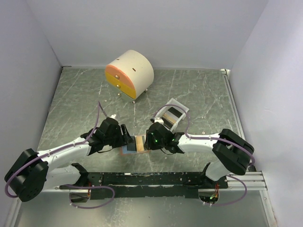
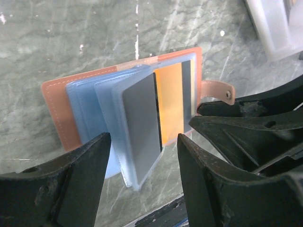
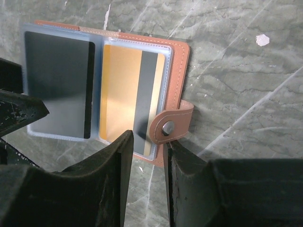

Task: Put the credit cards into the card holder
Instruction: Turn over the card slot in the card holder.

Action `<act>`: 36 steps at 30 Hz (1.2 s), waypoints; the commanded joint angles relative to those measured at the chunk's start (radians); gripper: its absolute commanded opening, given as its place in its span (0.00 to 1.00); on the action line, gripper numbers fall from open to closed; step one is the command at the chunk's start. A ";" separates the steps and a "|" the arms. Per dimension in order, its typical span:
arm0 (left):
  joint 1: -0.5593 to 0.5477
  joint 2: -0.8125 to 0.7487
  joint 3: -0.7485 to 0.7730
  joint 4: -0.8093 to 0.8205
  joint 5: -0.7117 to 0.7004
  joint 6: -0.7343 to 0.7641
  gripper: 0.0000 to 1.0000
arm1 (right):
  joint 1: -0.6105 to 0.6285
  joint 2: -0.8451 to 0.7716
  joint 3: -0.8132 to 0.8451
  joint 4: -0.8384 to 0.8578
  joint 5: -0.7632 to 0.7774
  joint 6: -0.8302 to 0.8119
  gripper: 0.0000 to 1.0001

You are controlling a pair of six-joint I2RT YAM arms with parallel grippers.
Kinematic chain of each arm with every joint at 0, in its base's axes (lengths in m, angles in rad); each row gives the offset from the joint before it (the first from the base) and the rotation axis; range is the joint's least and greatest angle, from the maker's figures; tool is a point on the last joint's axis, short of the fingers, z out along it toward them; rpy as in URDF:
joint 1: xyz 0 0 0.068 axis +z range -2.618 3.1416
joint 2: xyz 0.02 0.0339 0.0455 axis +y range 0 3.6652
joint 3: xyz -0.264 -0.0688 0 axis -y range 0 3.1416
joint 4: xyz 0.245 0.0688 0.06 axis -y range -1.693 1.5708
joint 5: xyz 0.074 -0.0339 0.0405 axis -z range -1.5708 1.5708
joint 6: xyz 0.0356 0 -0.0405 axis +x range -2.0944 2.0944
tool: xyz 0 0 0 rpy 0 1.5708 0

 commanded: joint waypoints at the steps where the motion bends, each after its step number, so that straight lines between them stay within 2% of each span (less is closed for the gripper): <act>1: 0.004 -0.002 0.017 0.080 0.057 0.013 0.69 | 0.008 0.004 -0.016 0.023 0.000 0.008 0.32; 8: 0.004 0.009 0.027 0.163 0.112 0.017 0.69 | 0.014 0.004 -0.017 0.020 0.001 0.010 0.32; 16: 0.004 0.067 0.027 0.295 0.214 0.009 0.69 | 0.014 -0.100 0.003 -0.134 0.133 -0.023 0.32; 21: 0.004 0.079 0.036 0.304 0.222 0.014 0.68 | 0.011 -0.208 0.003 -0.234 0.218 -0.060 0.32; 24: 0.004 0.071 0.056 0.276 0.210 0.035 0.60 | 0.010 -0.262 0.025 -0.283 0.267 -0.102 0.36; 26: 0.003 0.073 0.074 0.217 0.180 0.062 0.42 | 0.005 -0.285 0.053 -0.306 0.303 -0.146 0.37; 28: 0.002 0.070 0.084 0.158 0.136 0.077 0.31 | -0.013 -0.290 0.094 -0.326 0.345 -0.202 0.39; 32: 0.003 0.046 0.087 0.040 0.033 0.084 0.29 | -0.091 -0.242 0.206 -0.364 0.381 -0.323 0.39; 36: 0.003 -0.013 0.061 -0.016 -0.019 0.083 0.26 | -0.194 -0.174 0.272 -0.343 0.324 -0.446 0.39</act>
